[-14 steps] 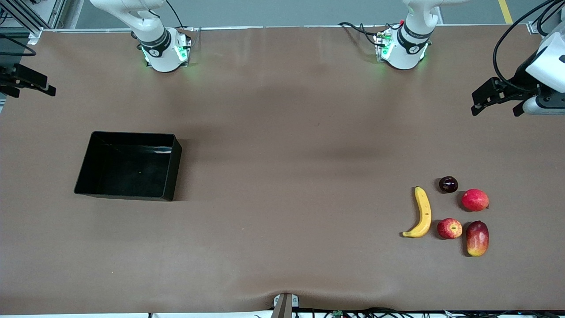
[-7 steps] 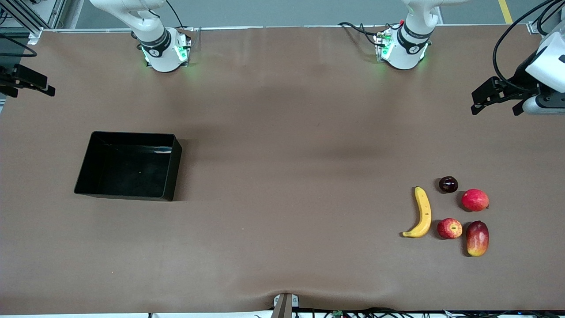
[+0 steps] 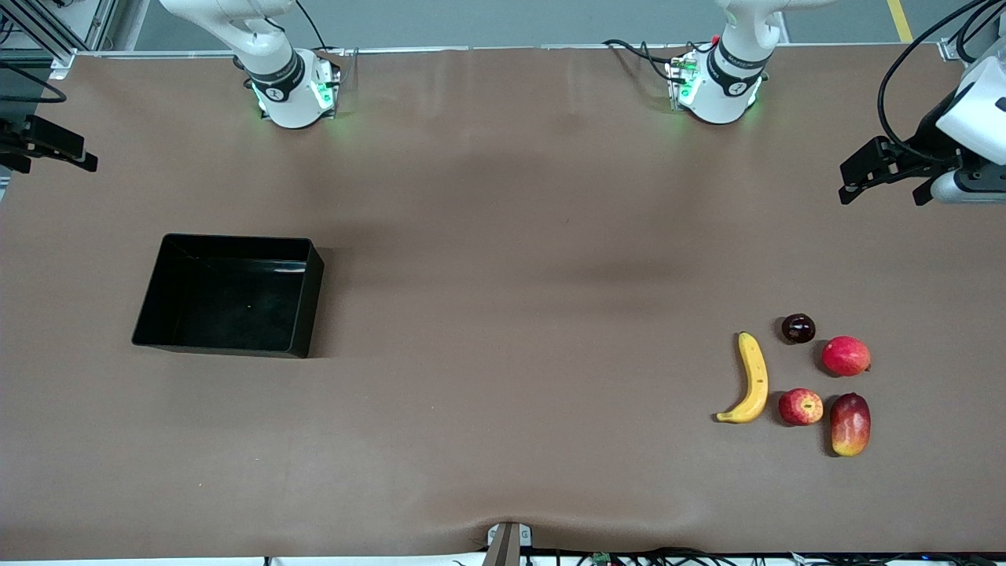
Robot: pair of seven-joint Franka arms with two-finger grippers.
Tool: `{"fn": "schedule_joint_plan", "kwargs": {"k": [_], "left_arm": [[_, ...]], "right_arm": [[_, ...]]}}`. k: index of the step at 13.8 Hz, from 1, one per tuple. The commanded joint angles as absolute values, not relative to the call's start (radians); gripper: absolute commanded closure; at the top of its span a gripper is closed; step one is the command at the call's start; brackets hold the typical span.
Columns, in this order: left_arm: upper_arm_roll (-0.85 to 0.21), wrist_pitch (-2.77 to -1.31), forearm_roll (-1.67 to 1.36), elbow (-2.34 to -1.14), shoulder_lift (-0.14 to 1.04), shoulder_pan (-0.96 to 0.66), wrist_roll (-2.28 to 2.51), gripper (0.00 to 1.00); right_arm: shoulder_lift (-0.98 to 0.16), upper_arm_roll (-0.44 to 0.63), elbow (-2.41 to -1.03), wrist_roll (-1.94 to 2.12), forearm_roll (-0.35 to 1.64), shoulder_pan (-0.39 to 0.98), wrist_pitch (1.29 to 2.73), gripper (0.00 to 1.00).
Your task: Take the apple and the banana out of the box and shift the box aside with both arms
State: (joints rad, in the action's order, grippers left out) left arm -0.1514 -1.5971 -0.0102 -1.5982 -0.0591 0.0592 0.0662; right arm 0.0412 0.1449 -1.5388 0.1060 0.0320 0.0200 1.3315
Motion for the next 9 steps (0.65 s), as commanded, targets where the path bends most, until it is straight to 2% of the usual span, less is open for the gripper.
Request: {"fn": "schedule_joint_plan", "kwargs": {"k": [1,9], "left_arm": [[-0.155,-1.582,0.006,-1.598,-0.078,0.063,0.069,0.0],[-0.153,-1.582,0.008,-1.597,-0.078,0.064,0.071,0.0]], "right_arm": [[0.051,0.147,-1.549,0.089,0.011,0.031,1.333,0.0],[0.049,0.149,-1.552,0.084,0.012,0.023,1.327,0.0]]}}
